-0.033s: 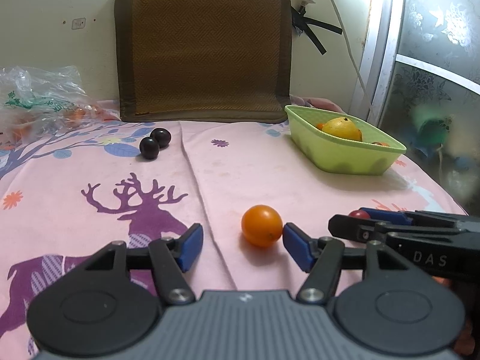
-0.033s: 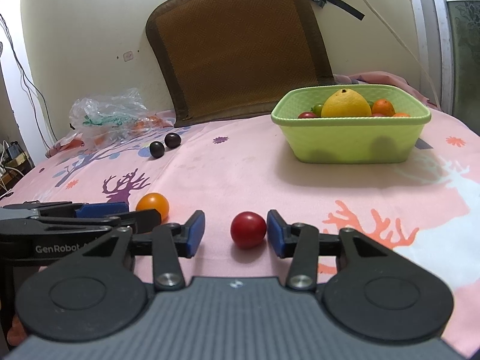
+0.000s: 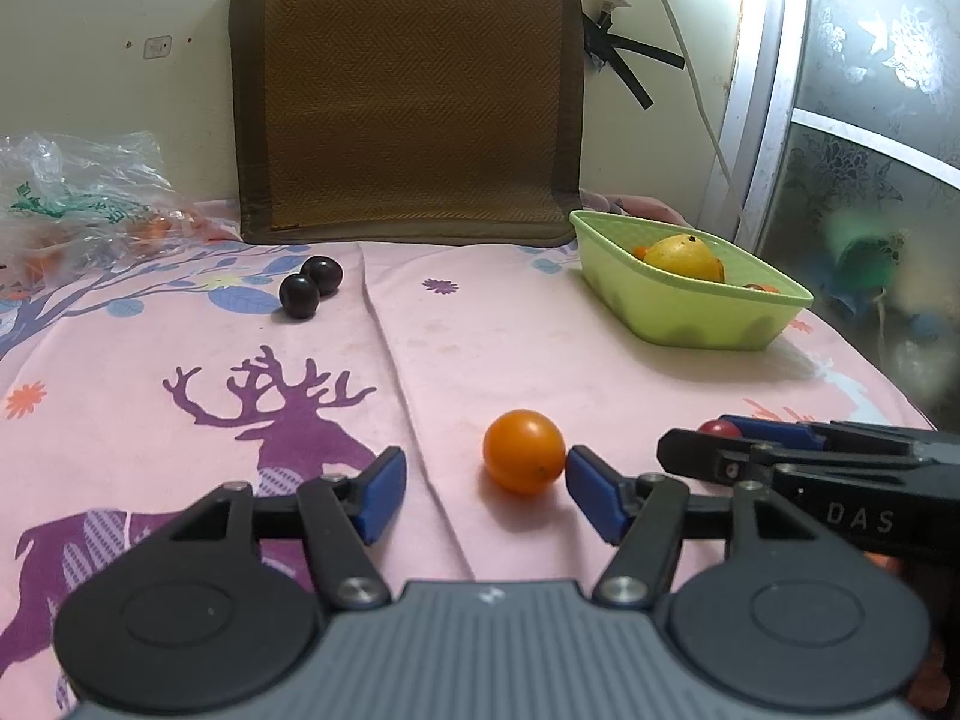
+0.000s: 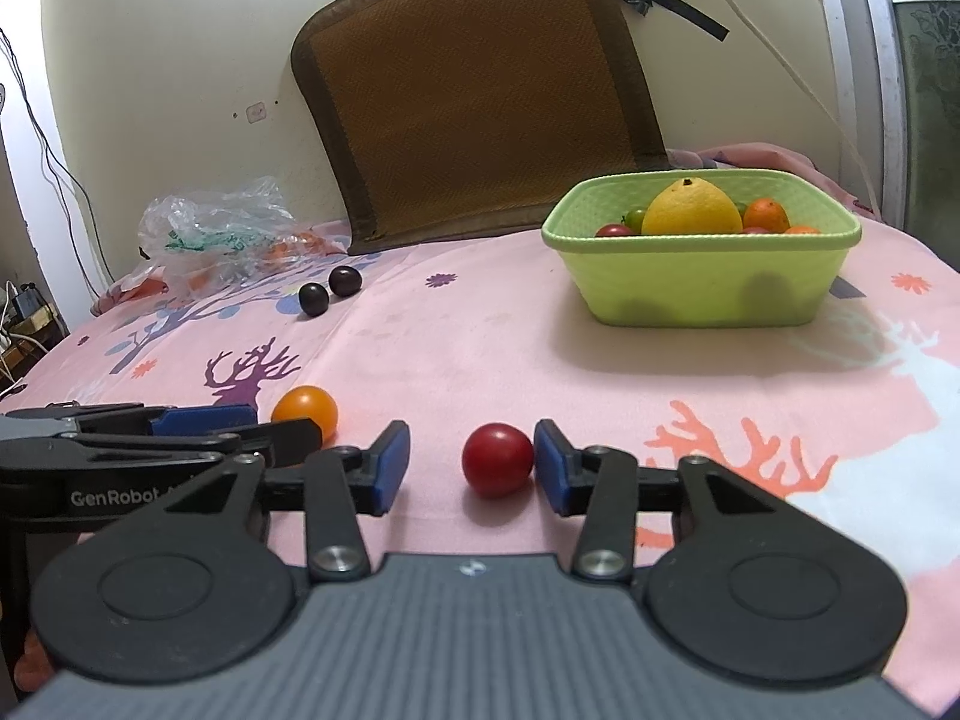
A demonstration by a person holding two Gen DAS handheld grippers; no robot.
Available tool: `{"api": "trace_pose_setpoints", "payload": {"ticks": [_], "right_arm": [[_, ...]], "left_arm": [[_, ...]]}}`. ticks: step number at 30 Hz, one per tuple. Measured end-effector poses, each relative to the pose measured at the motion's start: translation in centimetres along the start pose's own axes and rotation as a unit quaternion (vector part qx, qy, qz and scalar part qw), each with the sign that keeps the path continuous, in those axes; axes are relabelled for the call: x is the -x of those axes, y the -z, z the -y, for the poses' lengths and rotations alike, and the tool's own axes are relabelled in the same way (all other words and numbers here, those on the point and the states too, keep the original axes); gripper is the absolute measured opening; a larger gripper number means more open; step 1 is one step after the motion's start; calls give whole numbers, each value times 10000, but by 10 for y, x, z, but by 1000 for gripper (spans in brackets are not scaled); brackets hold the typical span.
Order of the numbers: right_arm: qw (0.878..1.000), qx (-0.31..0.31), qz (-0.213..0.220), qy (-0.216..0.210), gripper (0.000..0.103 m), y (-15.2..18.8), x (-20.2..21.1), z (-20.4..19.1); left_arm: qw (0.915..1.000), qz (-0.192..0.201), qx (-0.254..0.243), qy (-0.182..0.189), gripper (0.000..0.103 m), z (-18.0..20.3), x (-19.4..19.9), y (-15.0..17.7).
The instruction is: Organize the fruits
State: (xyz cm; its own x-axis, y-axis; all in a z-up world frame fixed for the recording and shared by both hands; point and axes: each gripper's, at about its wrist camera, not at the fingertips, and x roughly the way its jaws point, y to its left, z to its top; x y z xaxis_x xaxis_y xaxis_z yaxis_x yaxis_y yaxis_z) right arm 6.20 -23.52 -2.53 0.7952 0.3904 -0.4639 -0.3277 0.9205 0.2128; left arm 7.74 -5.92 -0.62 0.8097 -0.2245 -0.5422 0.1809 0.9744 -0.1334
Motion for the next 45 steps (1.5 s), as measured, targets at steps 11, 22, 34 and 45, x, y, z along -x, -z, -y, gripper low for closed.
{"api": "trace_pose_setpoints", "payload": {"ticks": [11,22,34,45], "right_arm": [[10000,60,-33,34,49,2,1,-1],[9978,600,20,277,50,10,5,-19],[9980,347,74,520,30,11,8,-13],[9976,145,512,447,27,10,23,-6]], "left_arm": [[10000,39,53,70,60,-2,2,0],[9996,116,11,252,56,1,4,0],[9989,-72,-191,418,41,14,-9,-4],[9957,208,46,900,32,13,-2,-7]]}}
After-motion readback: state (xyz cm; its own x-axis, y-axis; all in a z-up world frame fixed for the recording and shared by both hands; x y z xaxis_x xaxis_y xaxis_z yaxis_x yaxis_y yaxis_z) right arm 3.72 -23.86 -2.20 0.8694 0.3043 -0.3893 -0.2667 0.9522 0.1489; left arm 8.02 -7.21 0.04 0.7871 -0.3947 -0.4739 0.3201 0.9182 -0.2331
